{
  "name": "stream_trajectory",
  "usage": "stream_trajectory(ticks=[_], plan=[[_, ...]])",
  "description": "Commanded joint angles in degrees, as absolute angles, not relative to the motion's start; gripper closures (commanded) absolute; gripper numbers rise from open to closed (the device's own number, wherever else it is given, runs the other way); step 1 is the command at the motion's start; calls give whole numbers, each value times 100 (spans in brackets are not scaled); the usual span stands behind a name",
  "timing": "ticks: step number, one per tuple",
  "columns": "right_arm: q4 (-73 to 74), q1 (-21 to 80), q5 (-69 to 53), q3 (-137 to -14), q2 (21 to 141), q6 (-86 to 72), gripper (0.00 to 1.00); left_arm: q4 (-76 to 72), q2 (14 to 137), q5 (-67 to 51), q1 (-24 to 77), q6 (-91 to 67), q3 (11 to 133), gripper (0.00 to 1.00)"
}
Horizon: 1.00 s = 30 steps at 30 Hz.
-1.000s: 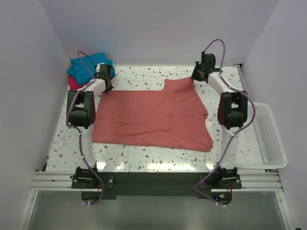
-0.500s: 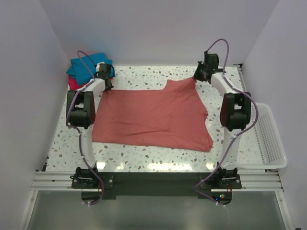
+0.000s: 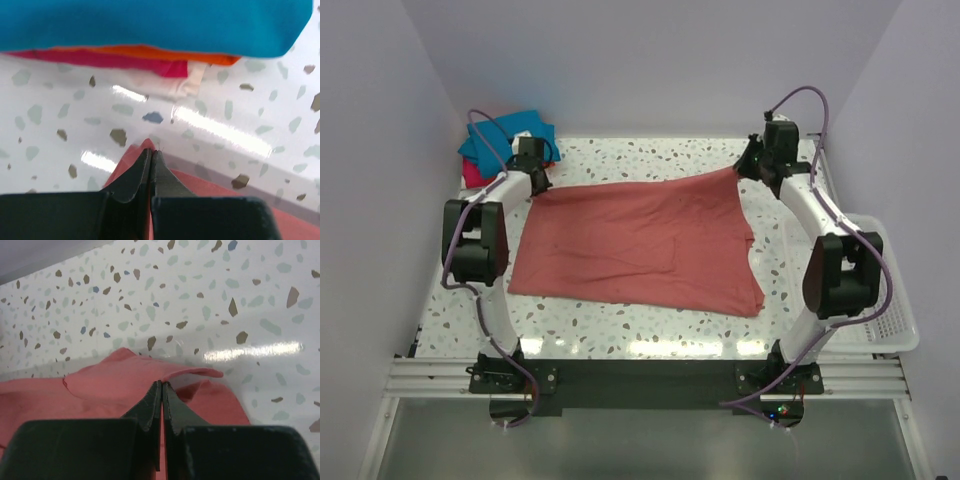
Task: Fold and stack the t-shirts
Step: Fold the tshirt
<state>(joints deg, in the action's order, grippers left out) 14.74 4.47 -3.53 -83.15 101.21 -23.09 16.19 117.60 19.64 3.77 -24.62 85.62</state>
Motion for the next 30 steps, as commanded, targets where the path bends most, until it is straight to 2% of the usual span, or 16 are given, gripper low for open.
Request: stream_trajectory(ticks=[1, 27, 28, 29, 30], plan=[[1195, 396, -167, -7780, 9476, -2425, 100, 1327, 10962, 1951, 281, -2698, 8052, 100], [1907, 404, -711, -3166, 5328, -3392, 100, 598, 7638, 1855, 246, -4104, 3834, 100], [1916, 404, -747, -3086, 5257, -3445, 96, 580, 7559, 1811, 229, -4183, 3771, 99], [1933, 404, -773, -3033, 5195, -3471, 87, 537, 7532, 1706, 229, -4236, 3718, 93], [1995, 404, -773, -2997, 5099, -3480, 83, 501, 7480, 1653, 229, -4271, 3596, 89]])
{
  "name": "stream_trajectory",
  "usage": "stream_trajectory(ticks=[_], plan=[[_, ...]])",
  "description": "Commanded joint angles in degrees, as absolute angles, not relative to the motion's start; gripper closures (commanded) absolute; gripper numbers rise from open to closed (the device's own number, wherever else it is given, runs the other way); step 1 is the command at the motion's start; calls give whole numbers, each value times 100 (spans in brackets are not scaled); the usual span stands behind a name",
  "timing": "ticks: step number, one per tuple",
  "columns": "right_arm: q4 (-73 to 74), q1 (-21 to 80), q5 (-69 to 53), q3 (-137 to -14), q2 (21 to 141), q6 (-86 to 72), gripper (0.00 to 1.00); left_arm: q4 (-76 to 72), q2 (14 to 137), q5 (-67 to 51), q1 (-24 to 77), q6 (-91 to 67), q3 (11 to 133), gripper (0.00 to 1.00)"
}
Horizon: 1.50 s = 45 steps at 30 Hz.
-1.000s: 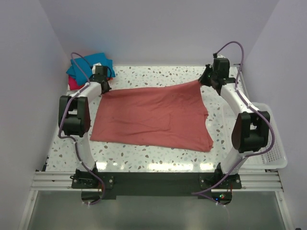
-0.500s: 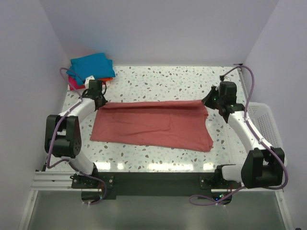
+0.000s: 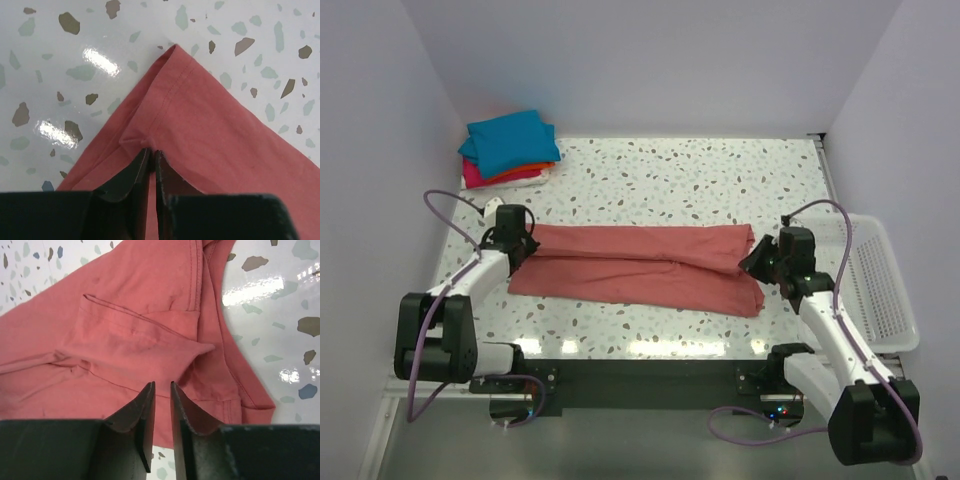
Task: Fold and stack the t-shirts
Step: Fold the tshirt
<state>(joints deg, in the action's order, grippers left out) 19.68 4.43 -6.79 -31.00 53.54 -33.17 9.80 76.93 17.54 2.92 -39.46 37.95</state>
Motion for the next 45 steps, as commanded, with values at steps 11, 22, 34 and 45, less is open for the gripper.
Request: stream_trajectory(ticks=[11, 22, 34, 45], plan=[[1820, 790, -432, -3875, 5894, -3182, 42, -228, 6899, 1003, 430, -4386, 3428, 49], [1134, 1960, 616, -4912, 8023, -2980, 46, -448, 7444, 1143, 1248, -4403, 3454, 60], [808, 2627, 949, -5915, 9623, -2839, 46, -650, 7550, 949, 1415, -4324, 3393, 62], [1116, 3050, 1661, -6275, 10116, -2900, 66, -659, 7550, 914, 1424, -4280, 3375, 62]])
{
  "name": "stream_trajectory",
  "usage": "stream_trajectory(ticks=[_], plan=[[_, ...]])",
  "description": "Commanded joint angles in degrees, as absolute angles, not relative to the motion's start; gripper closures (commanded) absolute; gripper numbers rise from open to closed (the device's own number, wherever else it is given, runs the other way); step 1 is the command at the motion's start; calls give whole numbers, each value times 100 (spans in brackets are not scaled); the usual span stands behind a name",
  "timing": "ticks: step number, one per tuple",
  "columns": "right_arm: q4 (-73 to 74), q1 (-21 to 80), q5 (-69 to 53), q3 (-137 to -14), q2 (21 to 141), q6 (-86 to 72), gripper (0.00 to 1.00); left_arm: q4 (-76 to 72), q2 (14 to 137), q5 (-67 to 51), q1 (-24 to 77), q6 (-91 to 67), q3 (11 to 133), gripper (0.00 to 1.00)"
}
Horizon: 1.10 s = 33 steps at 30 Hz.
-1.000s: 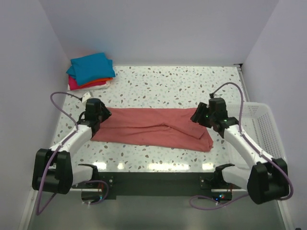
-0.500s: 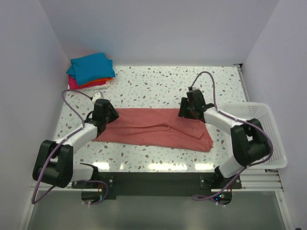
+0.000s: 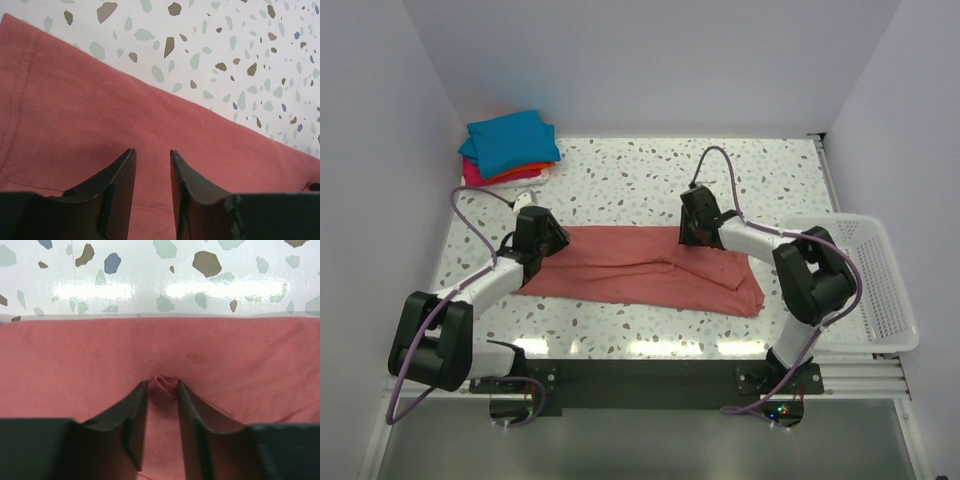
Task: Fold and stack the t-shirts
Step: Fold the tshirt
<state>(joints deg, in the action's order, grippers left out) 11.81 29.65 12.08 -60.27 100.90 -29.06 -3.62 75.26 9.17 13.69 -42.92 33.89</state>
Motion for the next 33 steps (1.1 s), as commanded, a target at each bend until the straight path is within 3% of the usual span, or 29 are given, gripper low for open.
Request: stream_trajectory(ticks=[1, 5, 6, 18, 27, 31, 32, 33], plan=[[1134, 3067, 1679, -6284, 10108, -2909, 71, -650, 7550, 897, 1424, -4289, 3366, 62], [1256, 3120, 1740, -6232, 9985, -2962, 97, -650, 7541, 896, 1424, -4280, 3340, 62], [1266, 3120, 1740, -6205, 9863, -2988, 99, -650, 7532, 896, 1424, -4289, 3331, 62], [1336, 3348, 1275, -5283, 8395, -3366, 100, -624, 7365, 932, 1424, -4280, 3226, 63], [1037, 4569, 1678, -4263, 7708, -3990, 100, -650, 7269, 888, 1424, -4263, 3068, 63], [1019, 4755, 1836, -4105, 7673, -3964, 84, -729, 7260, 765, 1424, -4193, 3032, 62], [1063, 4781, 1959, -4104, 7612, -3912, 69, -747, 7268, 739, 1424, -4158, 3024, 62], [1107, 4781, 2030, -4104, 7429, -3876, 63, -782, 7260, 712, 1424, -4149, 3032, 61]])
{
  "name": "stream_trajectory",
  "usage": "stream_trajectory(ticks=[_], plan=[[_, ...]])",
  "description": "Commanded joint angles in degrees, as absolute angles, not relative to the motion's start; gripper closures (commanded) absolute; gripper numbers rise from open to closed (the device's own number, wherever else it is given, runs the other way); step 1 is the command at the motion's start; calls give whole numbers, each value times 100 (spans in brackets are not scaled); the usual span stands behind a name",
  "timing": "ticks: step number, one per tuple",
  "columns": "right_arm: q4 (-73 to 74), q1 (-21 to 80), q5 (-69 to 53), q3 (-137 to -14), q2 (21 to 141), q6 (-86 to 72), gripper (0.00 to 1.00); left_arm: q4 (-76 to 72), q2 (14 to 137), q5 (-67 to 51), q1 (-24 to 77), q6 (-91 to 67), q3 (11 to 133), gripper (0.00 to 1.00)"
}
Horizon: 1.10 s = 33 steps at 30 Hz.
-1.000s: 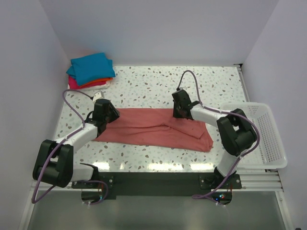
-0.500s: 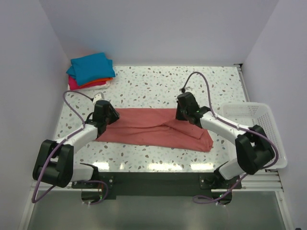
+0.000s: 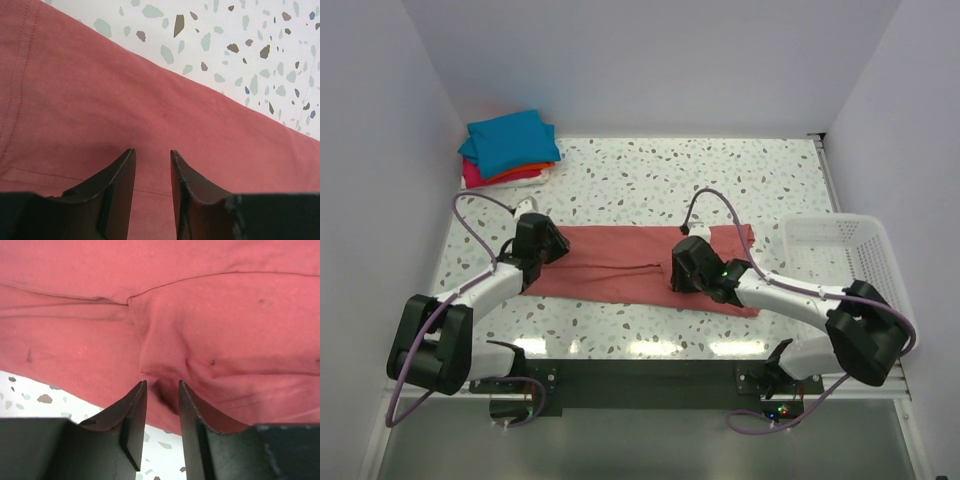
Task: Fold and stack the t-shirts
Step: Fold the tshirt
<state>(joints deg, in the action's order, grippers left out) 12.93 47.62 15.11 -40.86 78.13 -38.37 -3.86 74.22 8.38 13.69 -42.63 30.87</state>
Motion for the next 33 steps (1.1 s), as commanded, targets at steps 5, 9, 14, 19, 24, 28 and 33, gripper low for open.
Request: stream_trajectory(ticks=[5, 9, 14, 19, 24, 28, 33], plan=[[1810, 4781, 2644, -4271, 6813, -3709, 44, -984, 7277, 238, 1459, -3921, 3058, 60], [2328, 4650, 3260, -4534, 6776, -3586, 41, -985, 7295, 158, 1748, -3762, 3234, 60], [2575, 3798, 2998, -4676, 7224, -3454, 41, -888, 7567, 44, 2486, -3481, 3787, 60], [2225, 2972, 2655, -4710, 7584, -3200, 40, -826, 8259, 167, 3460, -3287, 4499, 60], [2215, 2892, 2111, -4826, 8138, -3129, 53, -747, 9051, 176, 4077, -3182, 5175, 60], [2136, 2892, 1741, -4229, 7762, -3208, 78, -791, 9613, 80, 4542, -3015, 5536, 60], [2477, 2909, 1206, -3553, 6708, -3331, 91, -677, 10142, -105, 4947, -2795, 6143, 60]])
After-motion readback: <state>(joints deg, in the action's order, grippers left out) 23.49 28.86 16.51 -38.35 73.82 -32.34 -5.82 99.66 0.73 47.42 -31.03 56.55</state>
